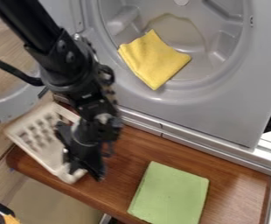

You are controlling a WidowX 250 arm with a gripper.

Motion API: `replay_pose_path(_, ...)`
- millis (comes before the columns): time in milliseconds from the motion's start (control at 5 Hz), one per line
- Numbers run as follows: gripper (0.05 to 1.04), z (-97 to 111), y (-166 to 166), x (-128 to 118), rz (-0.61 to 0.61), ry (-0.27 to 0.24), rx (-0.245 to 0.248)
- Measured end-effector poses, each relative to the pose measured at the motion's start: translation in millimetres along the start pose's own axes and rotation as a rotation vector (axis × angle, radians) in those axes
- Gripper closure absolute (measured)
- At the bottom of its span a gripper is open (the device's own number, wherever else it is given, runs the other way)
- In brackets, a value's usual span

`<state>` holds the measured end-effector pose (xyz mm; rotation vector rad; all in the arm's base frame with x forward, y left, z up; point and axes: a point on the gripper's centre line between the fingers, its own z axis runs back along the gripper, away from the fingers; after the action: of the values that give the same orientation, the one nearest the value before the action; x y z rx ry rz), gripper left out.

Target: Move the white basket to the left side of the table

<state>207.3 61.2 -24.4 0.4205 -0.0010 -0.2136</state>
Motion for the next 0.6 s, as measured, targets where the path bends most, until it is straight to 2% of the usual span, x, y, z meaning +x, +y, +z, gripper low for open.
replay_pose_path(200,0.989,-13.3,-8.2,6.7,0.001,0.018,-0.024)
replay_pose_path(400,0.989,-16.7,-14.1,8.5,-0.007,0.054,-0.022)
replay_pose_path(600,0.952,-17.8,-13.5,7.7,-0.011,0.056,-0.035)
